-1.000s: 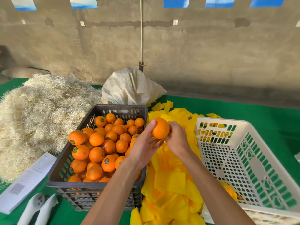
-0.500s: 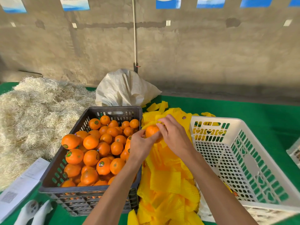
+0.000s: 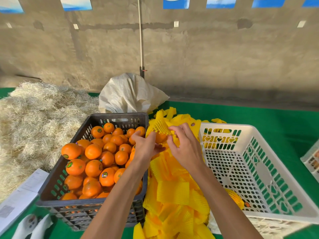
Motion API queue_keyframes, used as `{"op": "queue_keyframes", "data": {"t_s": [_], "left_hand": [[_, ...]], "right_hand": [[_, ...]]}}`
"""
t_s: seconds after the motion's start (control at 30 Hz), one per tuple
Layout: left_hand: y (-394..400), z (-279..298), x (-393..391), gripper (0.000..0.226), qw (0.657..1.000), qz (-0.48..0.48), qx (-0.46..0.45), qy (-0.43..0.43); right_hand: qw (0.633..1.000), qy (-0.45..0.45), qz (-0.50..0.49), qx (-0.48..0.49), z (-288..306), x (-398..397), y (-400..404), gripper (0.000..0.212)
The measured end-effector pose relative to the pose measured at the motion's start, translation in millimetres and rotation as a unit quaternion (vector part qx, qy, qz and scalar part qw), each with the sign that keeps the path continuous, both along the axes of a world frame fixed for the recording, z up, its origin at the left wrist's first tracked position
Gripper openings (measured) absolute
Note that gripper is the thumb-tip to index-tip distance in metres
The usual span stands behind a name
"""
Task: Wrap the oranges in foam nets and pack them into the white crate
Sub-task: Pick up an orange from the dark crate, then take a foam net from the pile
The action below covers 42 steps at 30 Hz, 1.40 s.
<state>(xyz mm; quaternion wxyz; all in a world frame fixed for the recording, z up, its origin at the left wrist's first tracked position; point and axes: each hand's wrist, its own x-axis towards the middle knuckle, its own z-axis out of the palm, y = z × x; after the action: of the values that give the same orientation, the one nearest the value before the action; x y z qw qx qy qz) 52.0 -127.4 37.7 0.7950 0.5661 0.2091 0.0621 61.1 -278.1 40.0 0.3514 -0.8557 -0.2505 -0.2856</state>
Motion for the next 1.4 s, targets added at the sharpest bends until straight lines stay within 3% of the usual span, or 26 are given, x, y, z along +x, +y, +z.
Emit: {"op": "queue_keyframes", "data": {"t_s": [0.1, 0.2, 0.27, 0.37, 0.53, 0.6, 0.73, 0.8, 0.87, 1.0, 1.07, 1.17, 1.27, 1.33, 1.4], "left_hand": [[-4.4, 9.7, -5.1, 0.036, 0.993, -0.109, -0.010, 0.043], [-4.3, 14.4, -8.5, 0.056, 0.978, -0.199, -0.038, 0.051], [-2.0, 12.7, -9.9, 0.082, 0.973, -0.226, 0.003, 0.040], [-4.5, 9.8, -9.7, 0.103, 0.979, -0.190, 0.074, 0.028], [-26.0, 6.5, -1.8, 0.082, 0.997, -0.065, 0.036, -0.033], [-37.0, 3.9, 3.0, 0.090, 0.998, -0.026, 0.050, -0.026], [-59.2, 2.0, 11.0, 0.082, 0.989, 0.005, 0.135, -0.060], [-68.5, 0.2, 15.0, 0.084, 0.976, -0.009, 0.203, -0.074], [-77.9, -2.4, 17.6, 0.084, 0.961, -0.041, 0.259, -0.091], [-111.4, -10.6, 19.4, 0.084, 0.925, -0.143, 0.310, -0.166], [-129.9, -15.4, 20.4, 0.086, 0.915, -0.199, 0.300, -0.179], [-148.7, -23.0, 25.4, 0.082, 0.906, -0.254, 0.296, -0.166], [-160.0, -33.0, 30.4, 0.059, 0.879, -0.255, 0.364, -0.174], [-164.8, -39.3, 32.4, 0.043, 0.884, -0.222, 0.379, -0.160], [-166.9, -44.0, 34.1, 0.031, 0.893, -0.200, 0.374, -0.150]], "right_hand": [[0.998, 0.037, 0.030, 0.034, -4.4, 3.8, -1.6, 0.025], [0.996, 0.079, 0.009, 0.044, -8.9, 8.2, -3.9, 0.032], [0.996, 0.080, -0.004, 0.047, -9.2, 11.8, -9.0, 0.033], [0.997, 0.065, -0.012, 0.051, -8.6, 13.7, -16.6, 0.031], [0.998, 0.021, -0.023, 0.047, -9.8, 6.9, -20.9, 0.027], [0.999, -0.005, -0.022, 0.040, -10.5, 2.1, -22.2, 0.025], [0.998, -0.014, -0.031, 0.048, -14.6, -4.8, -36.2, 0.020], [0.995, 0.026, -0.050, 0.076, -14.0, -6.5, -48.4, 0.023], [0.986, 0.103, -0.091, 0.090, -12.1, -4.7, -59.9, 0.049], [0.926, 0.307, -0.106, 0.191, -14.5, 6.0, -89.1, 0.085], [0.902, 0.335, -0.132, 0.237, -20.4, 9.9, -105.6, 0.077], [0.887, 0.332, -0.167, 0.275, -39.0, 13.3, -129.9, 0.047], [0.891, 0.355, -0.231, 0.164, -62.9, 13.3, -151.2, 0.064], [0.888, 0.374, -0.261, 0.064, -80.3, 11.3, -162.8, 0.077], [0.883, 0.395, -0.252, -0.022, -95.5, 6.8, -168.7, 0.077]]}}
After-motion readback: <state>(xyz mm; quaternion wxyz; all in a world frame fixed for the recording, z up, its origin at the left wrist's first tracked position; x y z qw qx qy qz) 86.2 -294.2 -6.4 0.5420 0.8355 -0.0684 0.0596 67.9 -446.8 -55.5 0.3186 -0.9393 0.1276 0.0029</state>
